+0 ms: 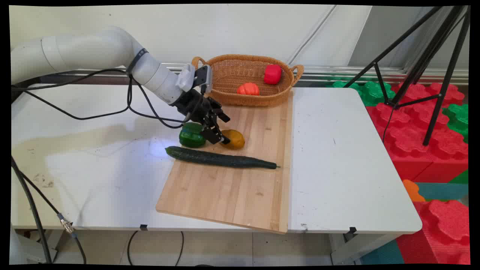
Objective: Pick up the cucumber from the cutting board
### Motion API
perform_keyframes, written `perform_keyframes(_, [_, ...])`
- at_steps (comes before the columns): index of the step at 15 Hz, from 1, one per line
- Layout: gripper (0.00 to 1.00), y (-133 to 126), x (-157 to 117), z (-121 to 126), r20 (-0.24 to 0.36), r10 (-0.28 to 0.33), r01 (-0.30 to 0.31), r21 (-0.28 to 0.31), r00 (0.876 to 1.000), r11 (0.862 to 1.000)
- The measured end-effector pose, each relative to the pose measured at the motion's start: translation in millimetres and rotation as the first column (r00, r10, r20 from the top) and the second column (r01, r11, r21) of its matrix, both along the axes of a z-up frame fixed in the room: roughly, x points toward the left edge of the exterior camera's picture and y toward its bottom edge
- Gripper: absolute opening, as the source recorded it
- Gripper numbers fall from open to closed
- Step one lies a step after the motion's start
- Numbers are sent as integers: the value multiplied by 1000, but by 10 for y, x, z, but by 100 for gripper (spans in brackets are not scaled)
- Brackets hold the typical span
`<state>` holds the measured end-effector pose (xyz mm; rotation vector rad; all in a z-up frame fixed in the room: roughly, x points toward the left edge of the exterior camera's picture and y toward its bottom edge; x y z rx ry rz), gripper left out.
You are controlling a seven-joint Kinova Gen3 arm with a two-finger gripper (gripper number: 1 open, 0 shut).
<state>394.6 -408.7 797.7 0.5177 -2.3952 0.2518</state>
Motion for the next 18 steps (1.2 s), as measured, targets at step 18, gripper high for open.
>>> perform_keyframes(18, [100,460,714,902,-88,-19,21,20,996,1000])
